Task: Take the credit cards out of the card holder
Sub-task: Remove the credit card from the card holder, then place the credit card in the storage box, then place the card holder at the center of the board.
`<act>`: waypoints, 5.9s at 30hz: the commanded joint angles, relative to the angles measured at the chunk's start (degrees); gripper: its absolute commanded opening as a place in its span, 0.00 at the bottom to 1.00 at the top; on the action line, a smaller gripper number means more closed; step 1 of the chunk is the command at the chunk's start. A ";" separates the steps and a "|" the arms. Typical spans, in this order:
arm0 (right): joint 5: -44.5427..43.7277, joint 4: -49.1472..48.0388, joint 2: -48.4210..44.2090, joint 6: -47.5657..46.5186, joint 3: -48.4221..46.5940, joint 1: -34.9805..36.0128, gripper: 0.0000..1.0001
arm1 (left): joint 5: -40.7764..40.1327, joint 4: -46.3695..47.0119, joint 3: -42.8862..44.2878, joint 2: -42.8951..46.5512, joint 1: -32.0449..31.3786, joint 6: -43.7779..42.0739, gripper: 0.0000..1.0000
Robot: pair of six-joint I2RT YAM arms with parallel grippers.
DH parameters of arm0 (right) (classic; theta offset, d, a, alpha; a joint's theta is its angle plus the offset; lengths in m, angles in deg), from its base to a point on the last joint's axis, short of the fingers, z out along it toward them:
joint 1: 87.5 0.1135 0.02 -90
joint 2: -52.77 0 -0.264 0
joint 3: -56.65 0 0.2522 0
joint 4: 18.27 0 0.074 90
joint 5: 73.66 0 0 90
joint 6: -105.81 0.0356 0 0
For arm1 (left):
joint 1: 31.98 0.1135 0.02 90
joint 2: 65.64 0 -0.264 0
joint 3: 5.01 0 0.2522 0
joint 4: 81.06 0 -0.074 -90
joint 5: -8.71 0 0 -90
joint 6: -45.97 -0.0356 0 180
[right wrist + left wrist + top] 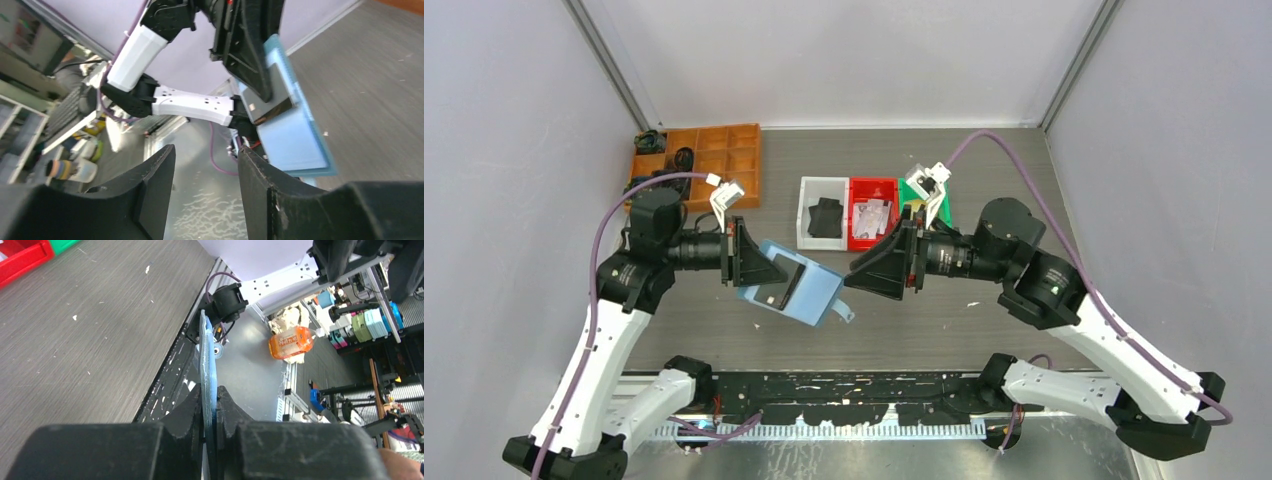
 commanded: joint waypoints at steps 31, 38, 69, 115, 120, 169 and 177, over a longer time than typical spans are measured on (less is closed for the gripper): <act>6.17 -42.00 14.55 24.99 14.65 1.53 0.42 | 2.79 19.07 0.48 2.79 0.78 21.40 0.02; 6.57 -48.42 15.75 29.01 15.41 1.49 0.29 | 4.78 20.10 -0.64 3.02 0.78 22.52 0.13; 5.19 -44.75 5.76 25.85 24.92 1.53 0.01 | 10.96 26.59 0.51 2.33 0.74 28.23 0.09; -7.66 9.57 40.83 -13.90 -16.38 -19.03 0.01 | -14.61 -45.16 14.15 -4.26 3.51 -50.23 0.00; -15.52 23.07 61.31 -21.14 -38.57 -19.12 0.01 | -16.03 -49.33 14.60 -4.92 3.51 -54.59 0.00; 3.82 -14.21 30.23 -3.52 3.34 -7.42 0.63 | -8.99 -38.76 7.27 3.54 3.30 -69.21 0.00; -16.66 -7.87 8.45 -4.01 20.47 -7.22 0.68 | -30.39 -36.49 6.66 -10.88 -3.05 -70.74 0.03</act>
